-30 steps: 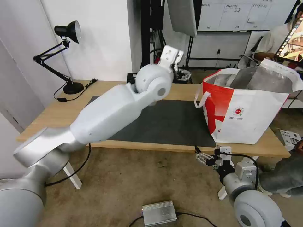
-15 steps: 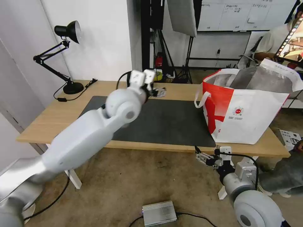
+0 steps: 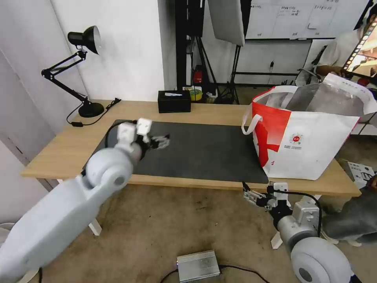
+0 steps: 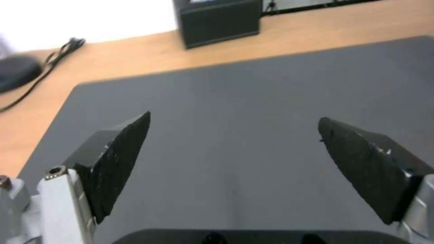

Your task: Pick up the trash from the table and place it into the takeout bag.

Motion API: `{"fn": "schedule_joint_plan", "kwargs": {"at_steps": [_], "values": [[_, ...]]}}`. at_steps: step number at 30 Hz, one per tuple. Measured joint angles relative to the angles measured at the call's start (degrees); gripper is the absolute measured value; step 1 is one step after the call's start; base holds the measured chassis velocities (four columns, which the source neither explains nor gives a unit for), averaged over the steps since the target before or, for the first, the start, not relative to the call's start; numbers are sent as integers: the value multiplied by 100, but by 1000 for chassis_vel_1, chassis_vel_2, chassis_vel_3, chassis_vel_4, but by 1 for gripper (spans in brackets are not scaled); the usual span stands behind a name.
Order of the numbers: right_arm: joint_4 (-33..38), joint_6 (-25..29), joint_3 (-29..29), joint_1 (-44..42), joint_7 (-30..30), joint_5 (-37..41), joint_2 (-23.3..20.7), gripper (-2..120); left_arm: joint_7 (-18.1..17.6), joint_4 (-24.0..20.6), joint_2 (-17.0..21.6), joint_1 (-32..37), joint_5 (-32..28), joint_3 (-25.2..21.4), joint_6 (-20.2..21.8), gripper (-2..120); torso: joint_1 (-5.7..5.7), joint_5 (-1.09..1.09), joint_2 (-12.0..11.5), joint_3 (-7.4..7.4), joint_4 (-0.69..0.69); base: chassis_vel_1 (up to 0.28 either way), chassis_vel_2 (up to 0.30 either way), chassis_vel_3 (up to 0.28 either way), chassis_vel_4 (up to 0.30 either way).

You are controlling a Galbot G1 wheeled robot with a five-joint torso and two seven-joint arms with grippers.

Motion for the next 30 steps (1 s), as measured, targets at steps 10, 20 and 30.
{"fn": "schedule_joint_plan", "kwargs": {"at_steps": [10, 20, 30], "values": [[0, 0, 0, 0, -1, 0, 0, 100, 155, -379, 95, 1362, 450, -674, -410, 100, 1, 2, 0, 0, -2, 0, 0, 0, 0], [0, 0, 0, 0, 0, 0, 0, 100, -42, -642, -52, 1938, 526, -859, -417, 100, 1, 3, 0, 0, -3, 0, 0, 0, 0], [0, 0, 0, 0, 0, 0, 0, 100, -124, -387, -301, 2116, 774, -801, -415, 100, 1, 2, 0, 0, -2, 0, 0, 0, 0]]}}
